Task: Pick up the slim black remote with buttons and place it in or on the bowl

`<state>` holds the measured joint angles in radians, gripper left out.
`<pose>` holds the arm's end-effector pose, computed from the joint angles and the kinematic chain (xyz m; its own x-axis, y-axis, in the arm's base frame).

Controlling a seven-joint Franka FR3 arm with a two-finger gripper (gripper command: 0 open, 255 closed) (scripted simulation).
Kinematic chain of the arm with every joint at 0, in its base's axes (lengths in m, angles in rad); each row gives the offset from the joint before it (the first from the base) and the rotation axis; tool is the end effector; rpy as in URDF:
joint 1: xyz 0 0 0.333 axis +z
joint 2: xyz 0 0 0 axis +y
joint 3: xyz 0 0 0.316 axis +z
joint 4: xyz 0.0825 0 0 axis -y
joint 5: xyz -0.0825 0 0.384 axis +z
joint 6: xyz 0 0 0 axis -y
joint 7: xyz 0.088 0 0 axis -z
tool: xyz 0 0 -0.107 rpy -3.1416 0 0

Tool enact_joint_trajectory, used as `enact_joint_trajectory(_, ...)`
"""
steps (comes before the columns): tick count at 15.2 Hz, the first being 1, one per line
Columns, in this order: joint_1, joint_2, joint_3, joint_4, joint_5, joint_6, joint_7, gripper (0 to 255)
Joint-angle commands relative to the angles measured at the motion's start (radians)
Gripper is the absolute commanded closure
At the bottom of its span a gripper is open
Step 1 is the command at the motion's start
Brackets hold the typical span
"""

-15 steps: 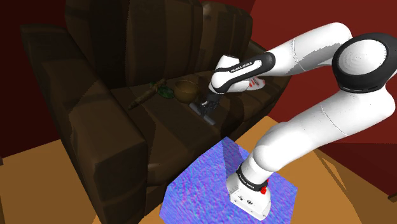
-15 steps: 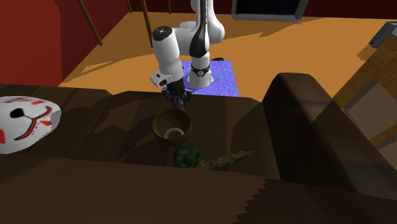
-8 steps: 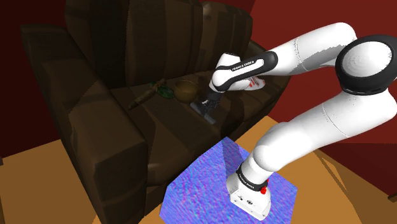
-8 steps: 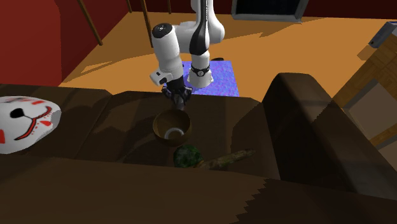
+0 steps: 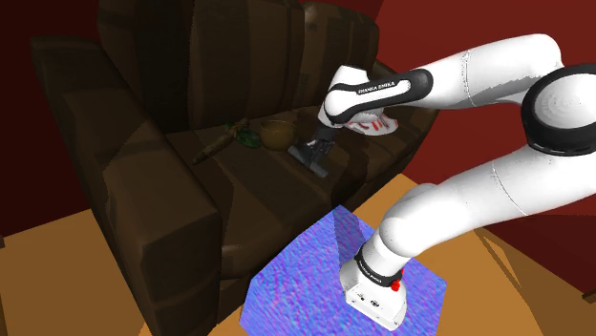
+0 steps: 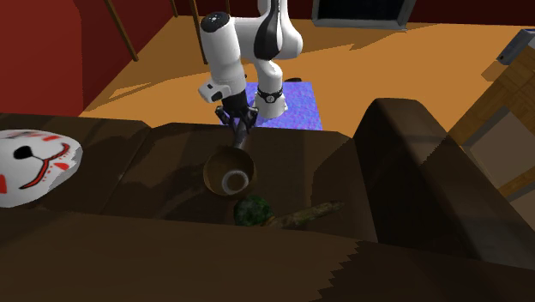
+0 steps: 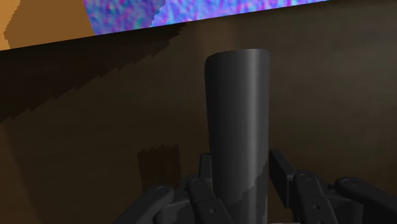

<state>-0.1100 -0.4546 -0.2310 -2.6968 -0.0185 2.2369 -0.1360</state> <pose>0.3551 -0.1212 0.3672 0.9856 -0.1690 -0.0029 -0.1686 -0.9818 -0.0874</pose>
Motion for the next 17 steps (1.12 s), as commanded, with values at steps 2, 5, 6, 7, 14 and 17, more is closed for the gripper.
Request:
enact_joint_trajectory(2, -0.002, -0.025, 0.005, 0.025, -0.002, -0.049, 0.006, 255)
enact_joint_trajectory(5, -0.003, -0.048, 0.011, 0.05, -0.004, -0.097, 0.012, 255)
enact_joint_trajectory(6, -0.004, -0.055, 0.012, 0.059, -0.005, -0.113, 0.014, 255)
enact_joint_trajectory(7, -0.004, -0.062, 0.014, 0.068, -0.005, -0.129, 0.015, 255)
enact_joint_trajectory(14, -0.005, -0.1, 0.024, 0.137, -0.006, -0.235, 0.025, 255)
enact_joint_trajectory(17, -0.005, -0.112, 0.028, 0.169, -0.005, -0.279, 0.029, 255)
